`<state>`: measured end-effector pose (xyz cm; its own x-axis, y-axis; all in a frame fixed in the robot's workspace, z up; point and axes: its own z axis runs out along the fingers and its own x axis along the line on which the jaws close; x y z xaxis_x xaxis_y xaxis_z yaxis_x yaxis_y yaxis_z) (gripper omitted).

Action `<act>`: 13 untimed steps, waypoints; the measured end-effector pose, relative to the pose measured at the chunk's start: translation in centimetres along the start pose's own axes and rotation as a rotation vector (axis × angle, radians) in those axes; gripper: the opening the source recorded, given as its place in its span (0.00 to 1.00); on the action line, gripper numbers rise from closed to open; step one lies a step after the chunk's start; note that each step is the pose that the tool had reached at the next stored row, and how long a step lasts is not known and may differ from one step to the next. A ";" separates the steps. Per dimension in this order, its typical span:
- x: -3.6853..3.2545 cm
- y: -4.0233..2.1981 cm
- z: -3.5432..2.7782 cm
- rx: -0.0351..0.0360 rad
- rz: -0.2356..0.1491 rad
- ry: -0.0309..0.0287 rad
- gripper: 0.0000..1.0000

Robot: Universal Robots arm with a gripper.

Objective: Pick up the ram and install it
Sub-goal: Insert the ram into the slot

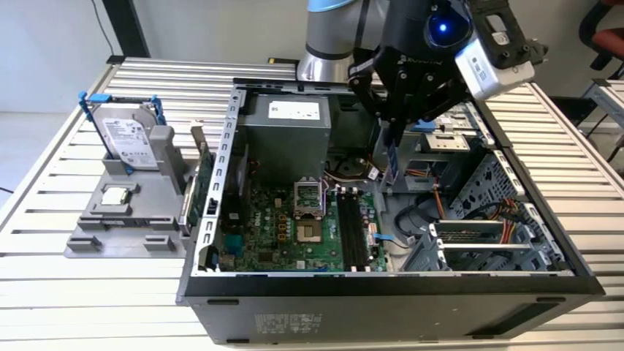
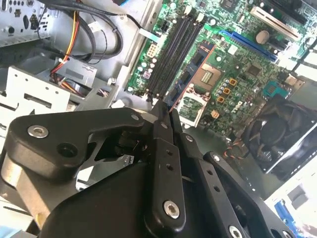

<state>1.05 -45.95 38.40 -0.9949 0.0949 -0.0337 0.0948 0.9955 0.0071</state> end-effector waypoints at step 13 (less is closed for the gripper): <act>-0.05 0.00 0.98 -0.0009 -0.030 0.0002 0.00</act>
<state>1.14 -45.95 37.42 -0.9973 0.0647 -0.0337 0.0645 0.9979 0.0070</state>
